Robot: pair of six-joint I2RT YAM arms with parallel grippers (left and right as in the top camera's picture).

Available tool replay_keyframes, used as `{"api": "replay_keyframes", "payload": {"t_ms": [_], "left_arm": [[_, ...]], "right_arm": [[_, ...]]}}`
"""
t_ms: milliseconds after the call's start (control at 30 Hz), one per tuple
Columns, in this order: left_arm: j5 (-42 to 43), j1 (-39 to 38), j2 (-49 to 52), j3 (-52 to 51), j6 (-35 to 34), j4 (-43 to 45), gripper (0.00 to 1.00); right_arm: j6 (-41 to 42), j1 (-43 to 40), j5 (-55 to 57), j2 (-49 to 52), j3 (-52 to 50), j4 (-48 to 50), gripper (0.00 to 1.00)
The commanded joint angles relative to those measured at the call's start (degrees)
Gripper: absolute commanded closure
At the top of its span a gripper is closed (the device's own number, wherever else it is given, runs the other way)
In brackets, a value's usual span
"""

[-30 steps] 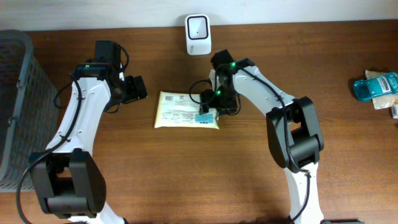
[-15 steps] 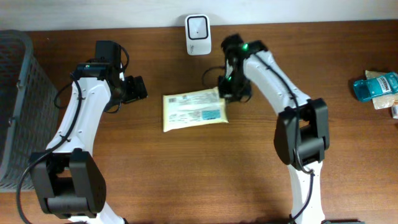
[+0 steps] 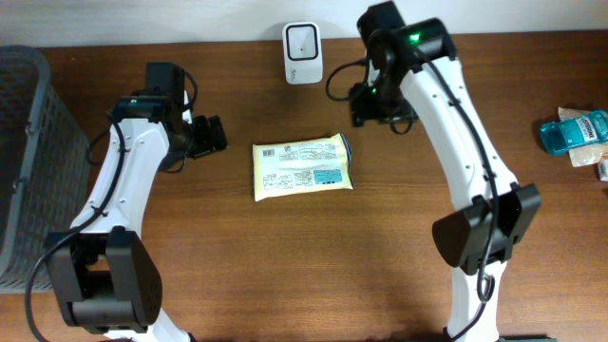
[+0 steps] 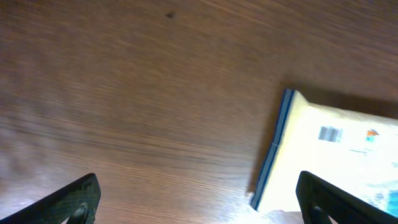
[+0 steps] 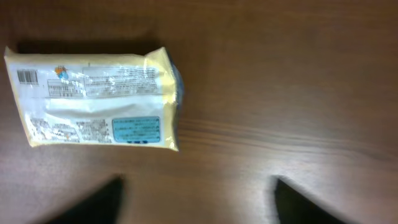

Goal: Scan the item barcode

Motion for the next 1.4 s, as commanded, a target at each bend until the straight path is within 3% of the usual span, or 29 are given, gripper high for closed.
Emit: {"api": "replay_keyframes", "payload": {"t_ms": [0, 267, 467, 567, 700, 900, 933, 1033, 1067, 1100, 1200, 1367], "left_arm": [[10.6, -0.3, 1.1, -4.0, 2.9, 1.3, 0.01], [26.9, -0.8, 5.8, -13.7, 3.0, 16.9, 0.01], [29.6, -2.4, 11.3, -15.0, 3.0, 21.6, 0.02], [32.7, -4.0, 13.4, -15.0, 3.0, 23.8, 0.21], [32.7, -5.7, 13.7, -15.0, 2.8, 24.9, 0.38], [30.6, -7.7, 13.7, -15.0, 0.8, 27.7, 0.36], [30.5, -8.0, 13.7, -15.0, 0.8, 28.1, 0.41], [30.5, -8.2, 13.7, -15.0, 0.8, 28.5, 0.67], [30.3, -8.2, 13.7, -15.0, 0.8, 28.6, 0.87], [29.5, -8.2, 13.7, -15.0, 0.8, 28.5, 1.0], [29.0, -8.1, 13.7, -15.0, 0.9, 28.5, 1.0], [29.0, -6.4, 12.9, -12.5, 1.5, 26.1, 1.0]], "right_arm": [[-1.9, -0.1, -5.9, 0.7, -5.4, 3.3, 0.01], [-1.9, -0.6, -8.3, 0.8, -10.5, 7.3, 0.01], [-1.9, -0.6, -8.3, 0.8, -13.2, 9.9, 0.0], [-1.9, -0.8, -8.6, 0.8, -16.5, 12.2, 0.02], [-1.9, -1.7, -11.8, 0.8, -21.2, 15.9, 0.05], [-1.8, -3.3, -20.9, 0.8, -31.5, 25.7, 0.1], [-1.8, -3.1, -21.9, 0.8, -34.1, 28.4, 0.11], [-0.1, -2.8, -22.5, 0.8, -39.0, 33.4, 0.16], [-0.1, -2.8, -23.3, 0.8, -40.2, 34.7, 0.19], [-0.1, -2.8, -23.9, 0.8, -41.2, 35.8, 0.23], [-0.1, -2.8, -23.8, 0.8, -41.4, 35.9, 0.25], [-0.6, -4.7, -22.7, 0.4, -36.9, 30.9, 0.11]]}}
